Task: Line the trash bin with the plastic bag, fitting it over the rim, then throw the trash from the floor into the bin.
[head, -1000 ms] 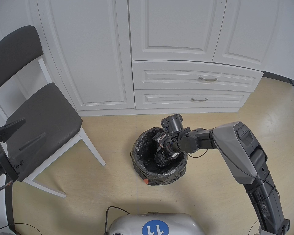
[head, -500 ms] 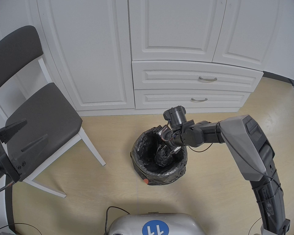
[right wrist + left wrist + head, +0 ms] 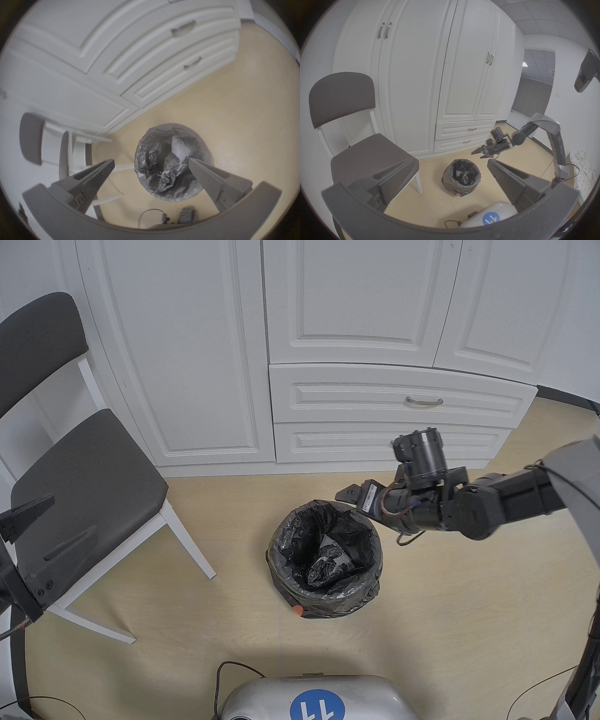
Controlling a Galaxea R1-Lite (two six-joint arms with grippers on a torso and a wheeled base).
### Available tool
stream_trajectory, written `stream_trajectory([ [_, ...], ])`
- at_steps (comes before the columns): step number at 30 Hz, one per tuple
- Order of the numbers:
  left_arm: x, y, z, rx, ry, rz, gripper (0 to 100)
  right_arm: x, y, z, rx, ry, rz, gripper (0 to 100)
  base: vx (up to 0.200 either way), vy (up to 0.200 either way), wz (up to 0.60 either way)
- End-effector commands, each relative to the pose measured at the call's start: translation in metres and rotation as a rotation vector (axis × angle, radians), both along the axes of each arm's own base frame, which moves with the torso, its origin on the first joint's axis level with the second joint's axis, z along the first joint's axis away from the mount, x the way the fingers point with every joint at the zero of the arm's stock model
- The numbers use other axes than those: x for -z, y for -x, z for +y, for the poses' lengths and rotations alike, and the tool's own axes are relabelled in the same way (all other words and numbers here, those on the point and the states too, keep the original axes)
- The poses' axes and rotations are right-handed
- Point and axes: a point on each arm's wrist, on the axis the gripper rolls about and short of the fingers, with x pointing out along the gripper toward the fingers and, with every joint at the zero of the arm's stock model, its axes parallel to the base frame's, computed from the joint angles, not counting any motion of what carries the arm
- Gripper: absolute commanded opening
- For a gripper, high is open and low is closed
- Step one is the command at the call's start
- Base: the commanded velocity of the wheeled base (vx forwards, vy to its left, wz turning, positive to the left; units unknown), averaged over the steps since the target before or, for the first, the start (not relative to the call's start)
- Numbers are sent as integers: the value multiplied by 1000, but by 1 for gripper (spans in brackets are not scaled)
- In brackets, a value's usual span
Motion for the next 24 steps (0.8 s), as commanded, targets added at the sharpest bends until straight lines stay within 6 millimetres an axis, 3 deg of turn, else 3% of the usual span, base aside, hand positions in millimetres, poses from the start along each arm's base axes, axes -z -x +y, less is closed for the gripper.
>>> stream_trajectory([
  [1, 3, 24, 14, -21, 64, -44, 100, -64, 169, -101, -235, 367, -501, 100, 0, 0, 0],
  [2, 3, 27, 17, -39, 67, -57, 100, -67, 196, -116, -249, 431, -570, 100, 0, 0, 0],
  [3, 2, 29, 19, -64, 71, -69, 100, -69, 209, -124, -242, 456, -606, 100, 0, 0, 0],
  [4, 2, 29, 19, -64, 71, -69, 100, -69, 211, -125, -241, 459, -612, 100, 0, 0, 0],
  [7, -1, 44, 30, -142, 102, -139, 100, -78, 244, -160, -57, 556, -699, 100, 0, 0, 0],
  [10, -3, 56, 35, -148, 123, -186, 100, -82, 263, -179, 55, 634, -755, 100, 0, 0, 0],
  [12, -4, 68, 40, -153, 134, -241, 100, -89, 288, -196, 197, 640, -810, 100, 0, 0, 0],
  [19, -5, 83, 46, -232, 106, -325, 100, -99, 346, -210, 445, 518, -964, 100, 0, 0, 0],
  [24, -7, 91, 47, -315, 103, -369, 100, -94, 384, -211, 501, 448, -1054, 100, 0, 0, 0],
])
